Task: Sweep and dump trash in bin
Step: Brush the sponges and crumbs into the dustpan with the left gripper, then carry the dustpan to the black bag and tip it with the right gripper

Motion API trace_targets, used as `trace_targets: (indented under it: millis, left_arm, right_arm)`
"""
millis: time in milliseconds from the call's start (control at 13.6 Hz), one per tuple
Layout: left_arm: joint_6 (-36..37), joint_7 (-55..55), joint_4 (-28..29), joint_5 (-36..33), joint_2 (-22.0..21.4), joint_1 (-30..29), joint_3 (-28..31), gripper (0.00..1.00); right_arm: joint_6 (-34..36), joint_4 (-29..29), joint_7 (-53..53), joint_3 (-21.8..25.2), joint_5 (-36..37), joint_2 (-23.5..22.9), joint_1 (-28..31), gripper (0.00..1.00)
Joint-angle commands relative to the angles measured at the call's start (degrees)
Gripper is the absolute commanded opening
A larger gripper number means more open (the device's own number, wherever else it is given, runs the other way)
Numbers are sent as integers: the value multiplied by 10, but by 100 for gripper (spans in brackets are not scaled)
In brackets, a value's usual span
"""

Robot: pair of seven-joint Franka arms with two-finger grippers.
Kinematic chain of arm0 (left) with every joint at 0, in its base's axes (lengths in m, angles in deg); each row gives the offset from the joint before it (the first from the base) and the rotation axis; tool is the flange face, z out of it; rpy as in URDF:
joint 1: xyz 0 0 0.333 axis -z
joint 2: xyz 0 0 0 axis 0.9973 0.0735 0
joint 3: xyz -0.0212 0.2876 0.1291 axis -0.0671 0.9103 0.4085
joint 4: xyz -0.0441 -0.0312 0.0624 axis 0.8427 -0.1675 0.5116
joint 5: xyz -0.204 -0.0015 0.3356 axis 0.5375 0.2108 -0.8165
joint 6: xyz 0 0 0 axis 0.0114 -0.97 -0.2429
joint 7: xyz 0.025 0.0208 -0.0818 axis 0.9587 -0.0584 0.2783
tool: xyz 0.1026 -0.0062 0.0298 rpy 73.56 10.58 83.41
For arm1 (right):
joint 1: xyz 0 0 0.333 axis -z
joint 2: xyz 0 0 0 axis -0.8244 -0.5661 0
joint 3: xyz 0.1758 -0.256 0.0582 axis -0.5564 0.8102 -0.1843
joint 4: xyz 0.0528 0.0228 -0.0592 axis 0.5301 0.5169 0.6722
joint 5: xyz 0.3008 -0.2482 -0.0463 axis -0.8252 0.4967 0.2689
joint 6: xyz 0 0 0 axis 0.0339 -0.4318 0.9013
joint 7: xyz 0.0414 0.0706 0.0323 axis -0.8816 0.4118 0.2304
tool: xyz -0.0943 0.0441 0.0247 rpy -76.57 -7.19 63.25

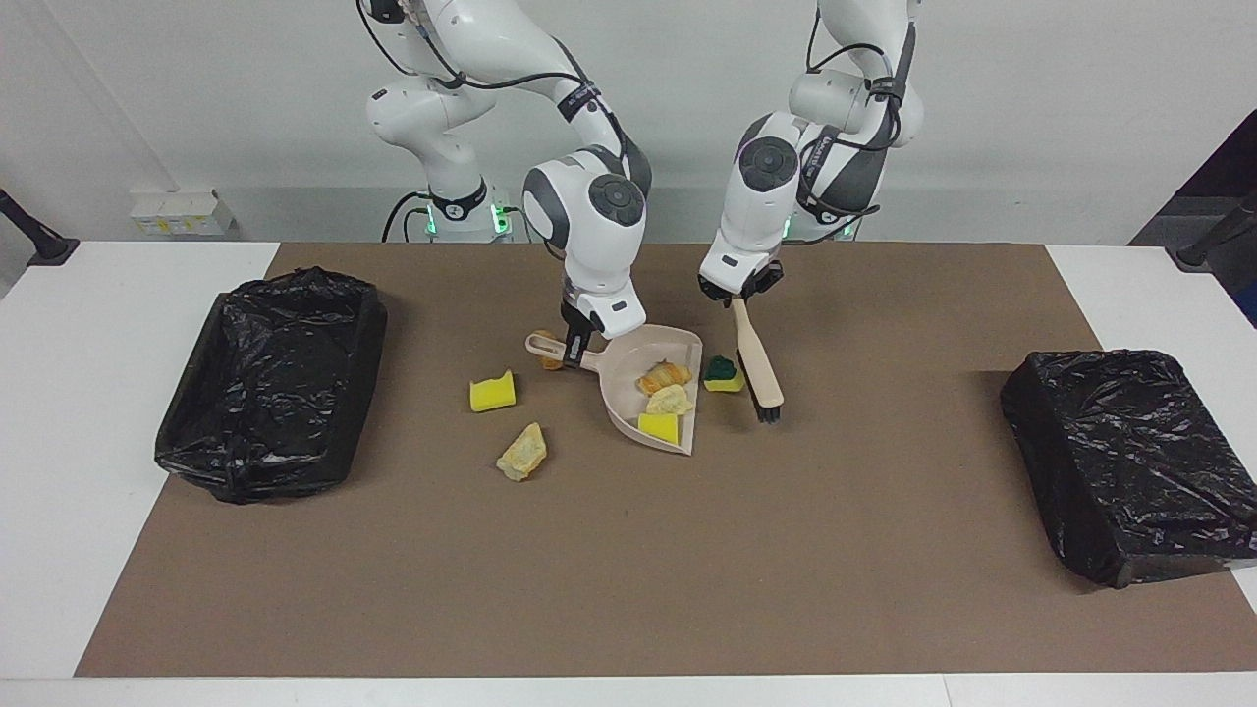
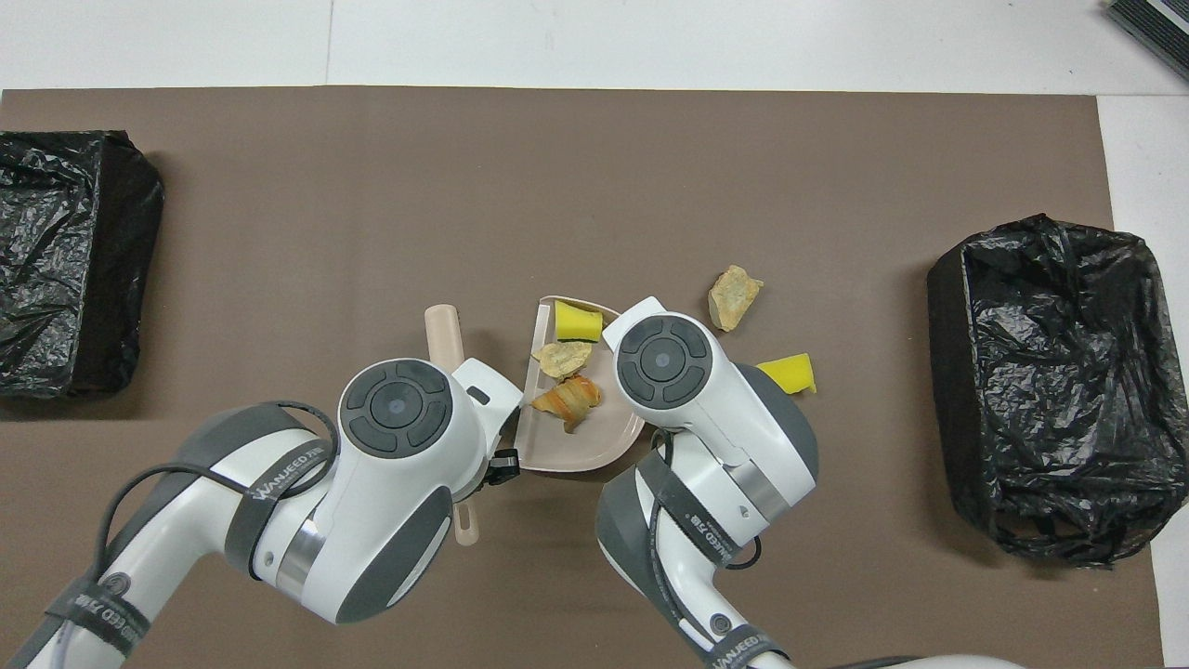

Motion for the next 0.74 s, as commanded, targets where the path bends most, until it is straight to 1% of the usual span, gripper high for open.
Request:
trace_targets:
  millis: [0, 147, 221, 368, 441, 588, 662]
  left_arm:
    - [63, 45, -14, 2, -5, -10, 10, 0]
    - [59, 78, 7, 2, -13, -39, 10, 0]
    - [52, 114, 13, 2, -15, -54, 10, 0]
    - [33, 180, 13, 2, -7, -70, 10, 0]
    - [24, 183, 18, 2, 1, -71, 10, 0]
    - [-1, 192, 45, 0, 5, -73, 9, 0]
    - [-20, 191, 54, 0, 8, -64, 8, 0]
  right_arm:
    - [5, 17, -3, -3, 14, 16, 3, 0]
    - [4, 16, -3, -3, 14, 16, 3, 0]
    - [4, 16, -3, -3, 14, 16, 3, 0]
    - [4, 16, -3, -3, 14, 16, 3, 0]
    - [4, 16, -3, -3, 14, 16, 3, 0]
    - [4, 17, -3, -3, 14, 16, 3, 0]
    - [4, 17, -3, -3, 14, 16, 3, 0]
